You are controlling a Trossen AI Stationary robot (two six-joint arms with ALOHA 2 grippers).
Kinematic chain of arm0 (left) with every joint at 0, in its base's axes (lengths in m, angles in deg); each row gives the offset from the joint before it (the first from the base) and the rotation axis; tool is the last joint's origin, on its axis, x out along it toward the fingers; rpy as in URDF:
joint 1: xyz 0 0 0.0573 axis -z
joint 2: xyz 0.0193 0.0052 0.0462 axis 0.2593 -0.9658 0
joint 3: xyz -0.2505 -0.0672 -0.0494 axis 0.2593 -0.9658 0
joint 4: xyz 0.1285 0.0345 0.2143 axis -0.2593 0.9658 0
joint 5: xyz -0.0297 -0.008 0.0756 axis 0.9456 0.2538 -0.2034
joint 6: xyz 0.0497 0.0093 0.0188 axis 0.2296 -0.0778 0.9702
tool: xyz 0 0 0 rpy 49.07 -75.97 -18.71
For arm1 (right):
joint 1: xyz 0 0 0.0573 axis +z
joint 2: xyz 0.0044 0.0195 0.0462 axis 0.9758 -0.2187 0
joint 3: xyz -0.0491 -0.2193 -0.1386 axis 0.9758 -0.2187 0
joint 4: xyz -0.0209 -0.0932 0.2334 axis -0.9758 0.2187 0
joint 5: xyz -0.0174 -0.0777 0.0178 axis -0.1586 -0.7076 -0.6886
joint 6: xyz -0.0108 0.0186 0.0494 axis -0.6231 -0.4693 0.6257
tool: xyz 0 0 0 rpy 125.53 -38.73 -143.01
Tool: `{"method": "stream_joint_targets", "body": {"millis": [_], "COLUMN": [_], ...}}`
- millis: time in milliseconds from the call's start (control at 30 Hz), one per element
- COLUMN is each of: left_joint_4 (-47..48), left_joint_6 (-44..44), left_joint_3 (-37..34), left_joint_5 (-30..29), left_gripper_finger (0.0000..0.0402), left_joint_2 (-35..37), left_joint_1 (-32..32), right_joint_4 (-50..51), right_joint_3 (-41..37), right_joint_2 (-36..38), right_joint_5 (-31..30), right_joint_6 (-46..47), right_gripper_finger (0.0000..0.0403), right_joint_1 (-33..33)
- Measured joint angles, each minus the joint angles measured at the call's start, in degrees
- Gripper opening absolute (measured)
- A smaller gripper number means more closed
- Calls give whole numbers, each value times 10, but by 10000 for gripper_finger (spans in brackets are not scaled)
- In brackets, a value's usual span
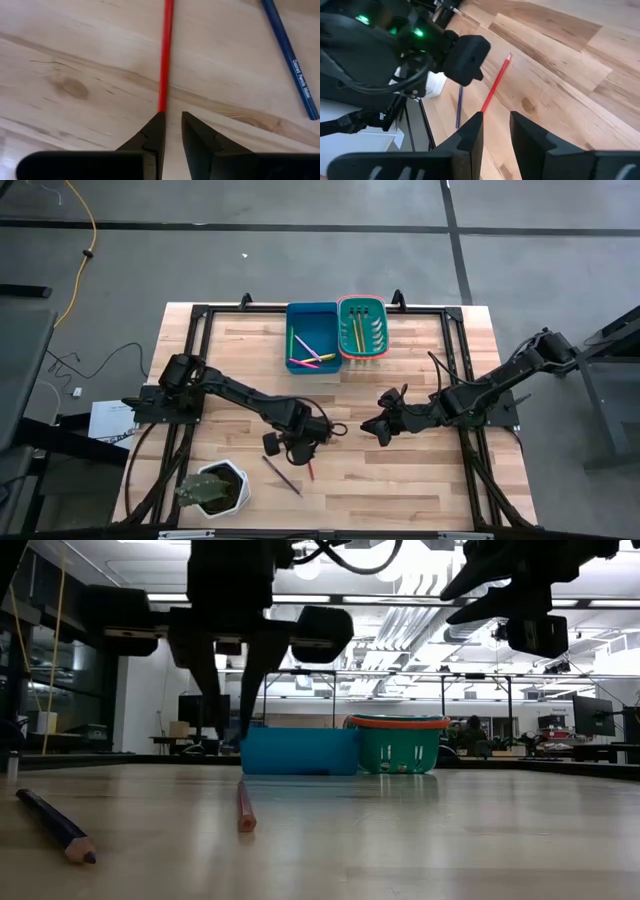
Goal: Sort pens & pencils
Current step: Put the red pencil into the green bin
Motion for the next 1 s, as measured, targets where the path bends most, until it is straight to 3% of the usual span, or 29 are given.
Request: {"method": "stream_joint_targets", "body": {"millis": [533, 1000], "left_joint_4": [-38, -38], "left_joint_6": [25, 18], "left_joint_3": [5, 5], "left_joint_5": [1, 35], "left_gripper_finger": [51, 51], "left_joint_2": [0, -20], "left_joint_1": [0, 0], "right_joint_4": [3, 9], "right_joint_3": [0, 0], "right_joint_2": [0, 0], "right_joint_5": [3, 8], "right_joint_6": [0, 2], "right_gripper_finger": [87, 87], "right_joint_1": [0, 0]}}
